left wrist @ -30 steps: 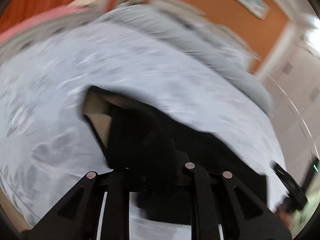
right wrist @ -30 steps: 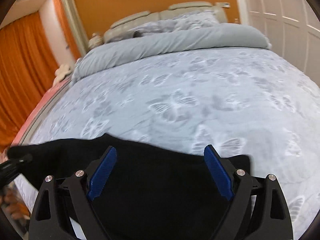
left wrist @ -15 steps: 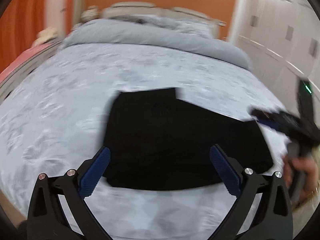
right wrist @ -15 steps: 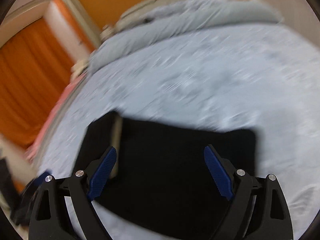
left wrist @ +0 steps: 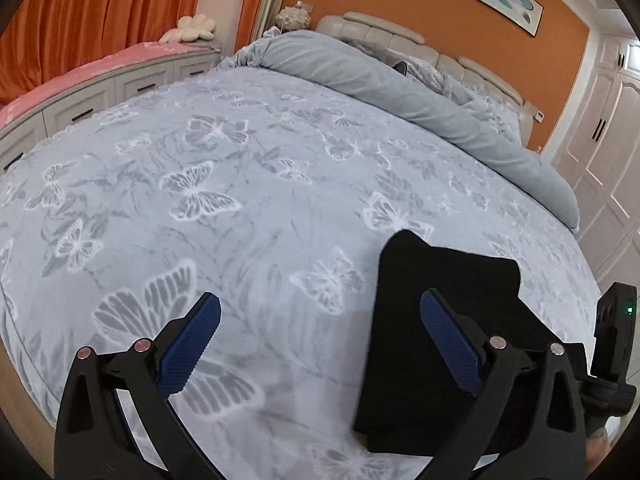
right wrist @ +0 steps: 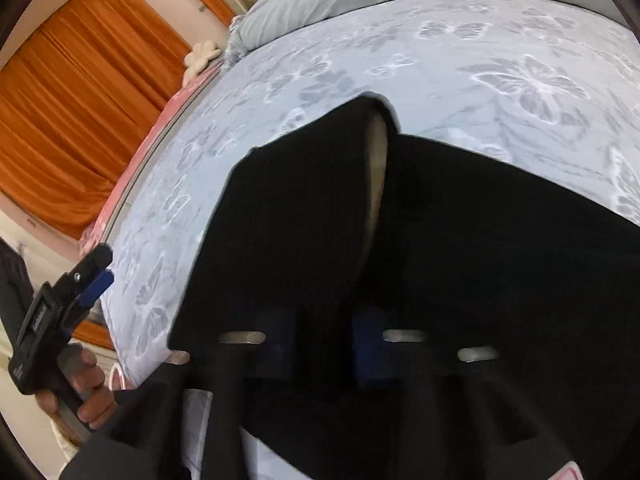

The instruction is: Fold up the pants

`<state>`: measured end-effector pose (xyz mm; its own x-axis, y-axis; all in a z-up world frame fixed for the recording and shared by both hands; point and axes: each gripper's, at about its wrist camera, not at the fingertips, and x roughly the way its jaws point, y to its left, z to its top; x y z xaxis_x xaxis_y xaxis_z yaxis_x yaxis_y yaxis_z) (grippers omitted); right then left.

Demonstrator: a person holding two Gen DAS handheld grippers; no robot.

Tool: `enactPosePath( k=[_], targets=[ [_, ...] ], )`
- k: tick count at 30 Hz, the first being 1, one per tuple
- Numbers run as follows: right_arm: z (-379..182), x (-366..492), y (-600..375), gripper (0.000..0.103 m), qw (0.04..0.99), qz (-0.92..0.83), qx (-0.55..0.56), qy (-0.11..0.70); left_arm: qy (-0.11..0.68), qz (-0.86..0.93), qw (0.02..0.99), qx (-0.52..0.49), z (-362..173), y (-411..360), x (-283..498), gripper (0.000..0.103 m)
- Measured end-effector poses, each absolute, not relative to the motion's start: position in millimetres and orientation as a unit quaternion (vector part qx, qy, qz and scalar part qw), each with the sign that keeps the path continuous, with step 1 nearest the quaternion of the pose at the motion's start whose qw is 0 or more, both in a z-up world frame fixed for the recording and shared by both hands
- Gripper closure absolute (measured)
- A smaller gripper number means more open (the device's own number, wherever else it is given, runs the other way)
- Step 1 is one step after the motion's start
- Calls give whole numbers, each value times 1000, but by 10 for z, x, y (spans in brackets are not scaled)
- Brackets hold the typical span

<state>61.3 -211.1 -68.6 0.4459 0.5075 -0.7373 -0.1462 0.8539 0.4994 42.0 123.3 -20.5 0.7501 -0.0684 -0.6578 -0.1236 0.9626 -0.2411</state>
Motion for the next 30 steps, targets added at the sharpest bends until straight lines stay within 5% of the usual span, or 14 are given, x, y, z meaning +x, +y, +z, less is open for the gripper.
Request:
enactPosePath(
  k=[8,14,19,26,27,28,30],
  targets=[
    [379,-208,-2986,87,894,165,177,378,350,-21,926,-140,-140,1220,334,5],
    [-629,-454,-4000,85,842,8,176,509,376,-64,915,-129,-223,865,336,5],
    [-579,-449,-3972,83,850,26,162,501,384,-89,913,-106,-268,475,290,5],
    [-687,-226,-3951,59,835,58,228,498,408,-123,901,-86,-417,147,258,5],
    [-685,-206,-3914,78,835,62,221,500,409,-126,900,-84,-424,130,258,5],
    [-637,-206,-3891,87,839,65,212,497,410,-127,900,-78,-432,102,258,5],
    [-403,-322,-3895,88,855,75,207,469,407,-129,901,-70,-425,74,245,5]
  ],
)
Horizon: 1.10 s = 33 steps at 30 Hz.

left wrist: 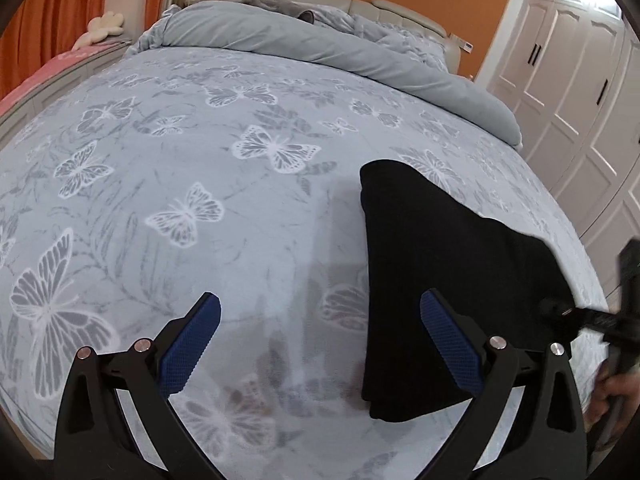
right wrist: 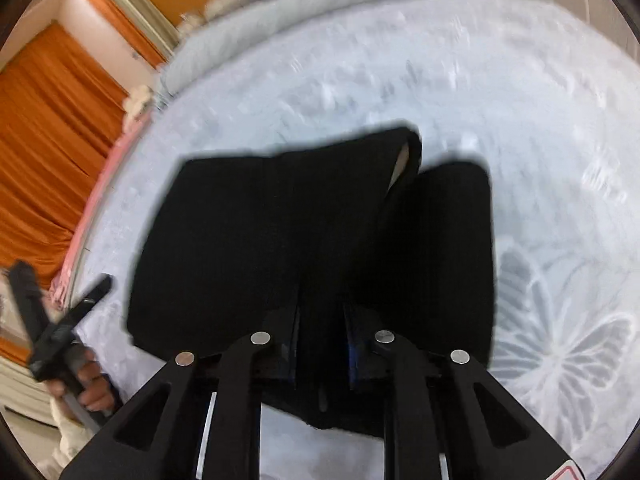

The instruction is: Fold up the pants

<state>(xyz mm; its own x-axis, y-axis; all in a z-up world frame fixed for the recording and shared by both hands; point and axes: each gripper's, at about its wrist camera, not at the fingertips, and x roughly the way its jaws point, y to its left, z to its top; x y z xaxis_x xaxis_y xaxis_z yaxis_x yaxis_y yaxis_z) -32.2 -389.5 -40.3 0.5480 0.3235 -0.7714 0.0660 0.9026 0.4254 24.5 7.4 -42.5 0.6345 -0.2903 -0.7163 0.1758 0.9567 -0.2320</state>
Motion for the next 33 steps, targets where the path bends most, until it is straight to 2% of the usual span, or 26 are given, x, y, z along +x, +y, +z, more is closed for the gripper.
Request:
enactPosePath(
  k=[3,5,7,8,10,11,12,16,19,20,21,22,23,24,25,28,30,33],
  targets=[
    [-55,-635,-4017,88,882,62,189,428,406,-130,902,-68,-431,98,246,5],
    [-167,-640,-4139,86,878,28,174,445,412,-130,899,-73,-465,117,273,5],
    [-657,-499,-4250,65,839,-21,157,520,425,-139,891,-82,-515,95,333,5],
    [-689,-525,-4290,65,839,-24,175,514,430,-144,887,-88,-525,77,350,5],
    [-461,-596,-4314,56,859,-7,185,477,436,-158,880,-99,-528,28,367,5],
    [-378,-645,-4337,34,871,-12,185,454,435,-169,878,-104,-513,-2,356,5],
    [-322,-700,-4390,16,882,-27,187,432,433,-177,877,-107,-500,-33,343,5],
    [-562,-612,-4523,16,846,-18,254,468,455,-189,866,-90,-558,-306,371,5],
    [-729,-432,-4433,16,823,11,264,503,492,-214,836,-111,-751,-470,455,5],
    [-788,-383,-4374,19,819,19,258,513,508,-226,822,-127,-827,-516,499,6],
    [-837,-340,-4308,37,816,21,247,522,526,-243,802,-143,-921,-568,556,12],
    [-848,-337,-4284,41,818,18,236,525,536,-257,789,-154,-982,-593,603,42],
    [-783,-329,-4206,54,828,17,220,516,541,-272,779,-164,-1018,-615,655,51],
    [-705,-357,-4144,68,835,19,214,507,545,-269,776,-168,-1004,-602,689,56],
    [-579,-386,-4108,69,845,28,223,484,544,-273,772,-182,-916,-536,710,66],
    [-271,-488,-3957,71,869,75,246,423,506,-291,789,-194,-498,-275,646,68],
    [-211,-515,-3823,71,866,113,254,416,483,-269,816,-171,-211,-18,547,66],
    [-549,-400,-3551,64,835,110,229,488,508,-239,813,-155,-294,239,509,48]
  ],
)
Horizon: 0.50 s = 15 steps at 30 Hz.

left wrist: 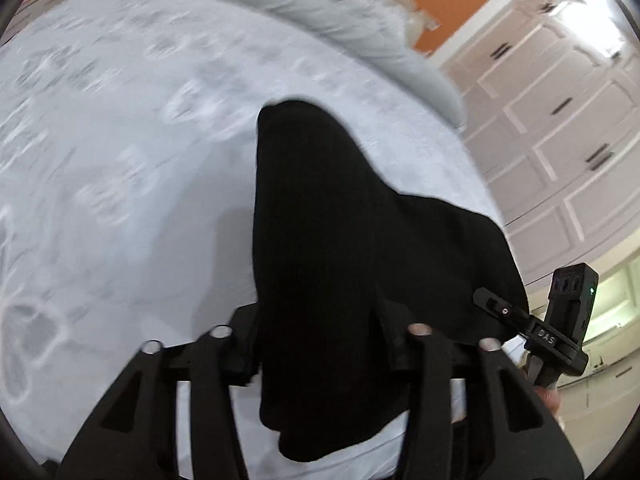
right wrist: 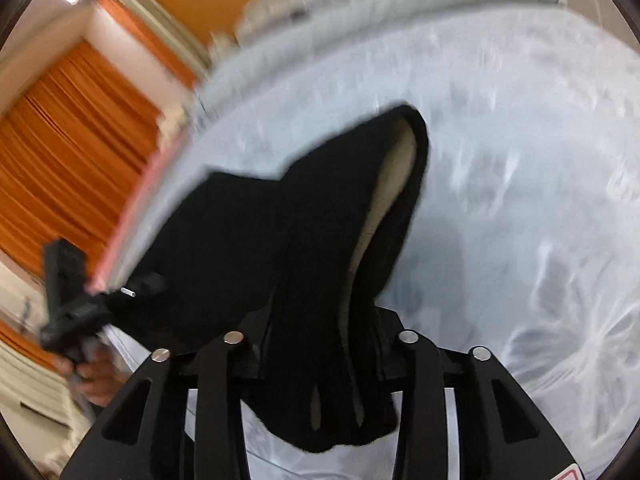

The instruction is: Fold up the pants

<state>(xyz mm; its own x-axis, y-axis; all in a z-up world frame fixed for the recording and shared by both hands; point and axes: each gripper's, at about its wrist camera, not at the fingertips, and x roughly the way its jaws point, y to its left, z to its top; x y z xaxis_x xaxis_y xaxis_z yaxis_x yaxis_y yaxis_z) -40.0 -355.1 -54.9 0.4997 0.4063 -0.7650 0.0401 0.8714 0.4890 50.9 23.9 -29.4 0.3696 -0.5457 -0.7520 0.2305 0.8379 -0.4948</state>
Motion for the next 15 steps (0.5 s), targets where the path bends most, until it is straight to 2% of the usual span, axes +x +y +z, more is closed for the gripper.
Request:
enactPosePath(
  k=[1,2,3,4,6,7,8,9,12,14,15],
  targets=[
    [-738,-346,-3487,60,818,89,206,529,524,-210,816,-126,-454,287,486,44],
    [-816,-334,-3493,49,814,69,198,542,529,-183,823,-94,-555,306,456,45],
    [-747,-357,-3544,48,820,67,205,530,528,-160,831,-71,-613,328,405,43],
    [-589,-411,-3593,48,838,51,197,506,515,-176,834,-88,-574,416,336,43],
    [-210,-621,-3656,47,890,-7,158,428,469,-152,864,-97,-264,526,222,45],
    [-76,-692,-3673,52,904,-10,154,399,446,-150,877,-95,-112,535,188,45],
    [74,-721,-3652,80,913,11,159,376,430,-151,885,-95,25,514,188,45],
    [132,-660,-3639,100,914,22,158,374,417,-154,890,-98,182,445,230,45],
    [148,-280,-3247,102,911,52,105,395,421,-186,882,-104,230,161,444,44],
    [-25,26,-3022,103,901,64,74,424,458,-204,859,-102,-30,-81,722,43],
    [-301,237,-2993,103,885,38,45,462,491,-195,844,-94,-298,-182,932,43]
  ],
)
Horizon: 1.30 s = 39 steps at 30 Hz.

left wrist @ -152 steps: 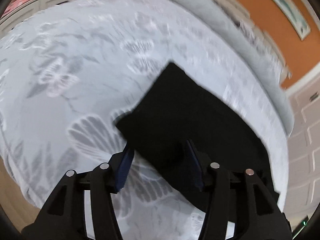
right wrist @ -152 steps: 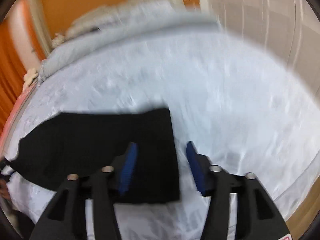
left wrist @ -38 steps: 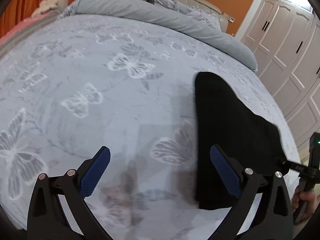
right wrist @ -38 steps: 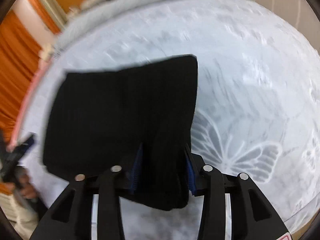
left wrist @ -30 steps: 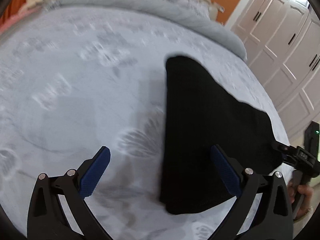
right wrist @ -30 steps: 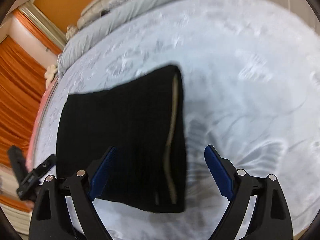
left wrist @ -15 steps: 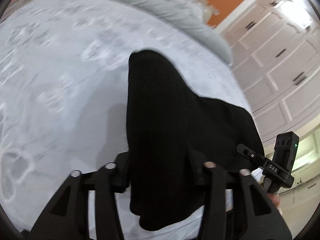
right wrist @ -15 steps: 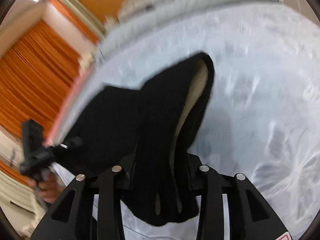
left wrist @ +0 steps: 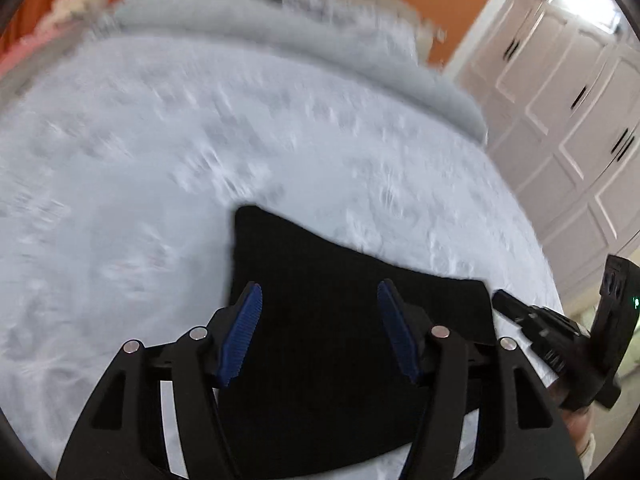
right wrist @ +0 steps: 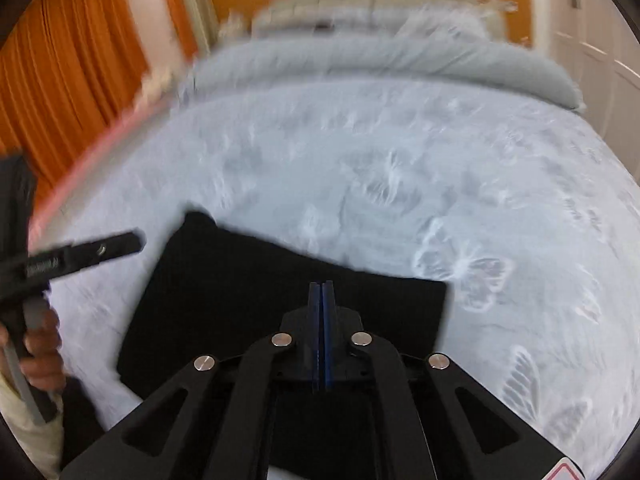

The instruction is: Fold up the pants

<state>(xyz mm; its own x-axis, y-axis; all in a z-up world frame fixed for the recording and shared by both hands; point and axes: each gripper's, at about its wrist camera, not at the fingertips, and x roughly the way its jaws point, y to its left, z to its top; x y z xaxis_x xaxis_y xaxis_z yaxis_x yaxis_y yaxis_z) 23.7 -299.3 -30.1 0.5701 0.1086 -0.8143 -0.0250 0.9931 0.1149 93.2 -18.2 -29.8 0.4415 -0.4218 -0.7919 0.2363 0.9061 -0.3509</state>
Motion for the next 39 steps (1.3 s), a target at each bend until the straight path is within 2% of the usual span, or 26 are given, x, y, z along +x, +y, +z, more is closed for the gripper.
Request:
enactPosePath(
  k=[1,2,4,5,9,10,11,12,16,17,26,30,35,39],
  targets=[
    [-479,367,-3036,103,874,8,31,484,508,-169,840,-86,-469,-168,1090,45],
    [-762,453,-3183,103,862,4,43,505,517,-131,844,-59,-732,-153,1227,38],
    [-730,462,-3291,103,865,17,84,495,545,-147,820,-97,-1048,-44,1359,30],
    [-722,444,-3292,103,866,19,77,494,540,-150,821,-112,-1041,-9,1364,30],
    [-610,306,-3268,103,879,20,73,470,479,-137,866,-31,-763,-225,1136,32],
    [-496,225,-3281,99,885,17,82,459,462,-135,876,-12,-673,-252,1045,35],
    [-377,118,-3280,90,892,12,83,444,446,-131,885,4,-597,-245,983,34],
    [-264,10,-3284,89,898,6,78,433,424,-122,897,26,-487,-250,869,34],
    [-71,-340,-3240,88,914,-8,62,401,370,-69,922,92,-233,-246,511,19],
    [-78,-406,-3215,88,914,-7,65,400,367,-60,923,97,-235,-225,460,19],
    [-399,-730,-2924,88,900,-11,32,434,428,-40,901,62,-562,-25,186,19],
    [-514,-702,-2948,88,892,-14,25,452,427,-40,901,64,-601,-22,136,18],
    [-372,-812,-3013,88,903,-5,69,424,424,-36,902,73,-625,-44,102,17],
    [-534,-757,-2979,88,890,-20,44,453,427,-36,901,72,-645,-58,117,14]
  ],
)
